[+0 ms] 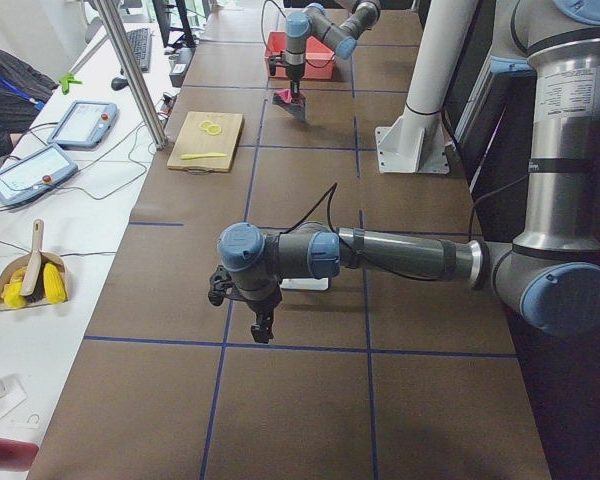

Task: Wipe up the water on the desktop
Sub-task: 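Drag the cloth across the table surface with the right gripper, then carry the cloth over the pink bin and open the right gripper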

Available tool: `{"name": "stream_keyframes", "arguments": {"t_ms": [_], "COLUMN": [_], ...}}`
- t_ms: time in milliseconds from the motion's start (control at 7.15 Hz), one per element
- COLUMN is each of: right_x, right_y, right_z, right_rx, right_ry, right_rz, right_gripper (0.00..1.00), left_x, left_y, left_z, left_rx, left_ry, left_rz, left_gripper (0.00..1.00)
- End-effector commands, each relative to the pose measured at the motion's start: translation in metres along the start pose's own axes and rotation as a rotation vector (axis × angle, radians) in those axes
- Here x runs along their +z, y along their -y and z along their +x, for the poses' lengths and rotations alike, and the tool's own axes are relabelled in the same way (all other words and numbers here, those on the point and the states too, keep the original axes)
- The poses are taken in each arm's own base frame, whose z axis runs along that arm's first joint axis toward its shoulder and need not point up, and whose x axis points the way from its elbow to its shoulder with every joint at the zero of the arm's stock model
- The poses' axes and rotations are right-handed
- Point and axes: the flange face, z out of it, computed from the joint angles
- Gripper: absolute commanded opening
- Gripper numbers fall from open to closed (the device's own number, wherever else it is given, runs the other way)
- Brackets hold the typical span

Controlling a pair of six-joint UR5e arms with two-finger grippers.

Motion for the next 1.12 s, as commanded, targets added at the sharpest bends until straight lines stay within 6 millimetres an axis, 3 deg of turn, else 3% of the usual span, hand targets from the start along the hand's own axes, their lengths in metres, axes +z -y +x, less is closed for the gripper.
{"name": "stream_keyframes", "arguments": {"t_ms": [0,140,419,699,839,978], "right_x": [-0.049,-0.071,-0.104,-0.100,-0.089,-0.079], "right_y": [0.000,-0.022,-0.043,-0.069,-0.086,-0.084], "right_z": [0.080,0.141,0.265,0.373,0.406,0.414], "right_rx": [-0.003,-0.027,-0.096,-0.124,-0.127,-0.130], "right_ry": [0.066,0.064,0.053,-0.002,-0.020,-0.020], "right_rz": [0.005,0.000,0.000,-0.039,-0.059,-0.058], "right_gripper": [0.00,0.00,0.00,0.00,0.00,0.00], "left_x": [-0.002,-0.001,0.001,-0.001,0.001,0.002], "left_y": [0.003,0.004,0.003,0.001,0.001,0.001], "left_z": [0.002,0.001,-0.001,0.001,-0.001,-0.002], "left_rx": [0.011,0.025,0.031,0.032,0.028,0.026], "left_ry": [0.001,0.004,0.004,0.005,0.004,0.004], "left_rz": [0.008,0.025,0.026,0.029,0.025,0.023], "left_gripper": [1.00,1.00,1.00,1.00,1.00,1.00]}}
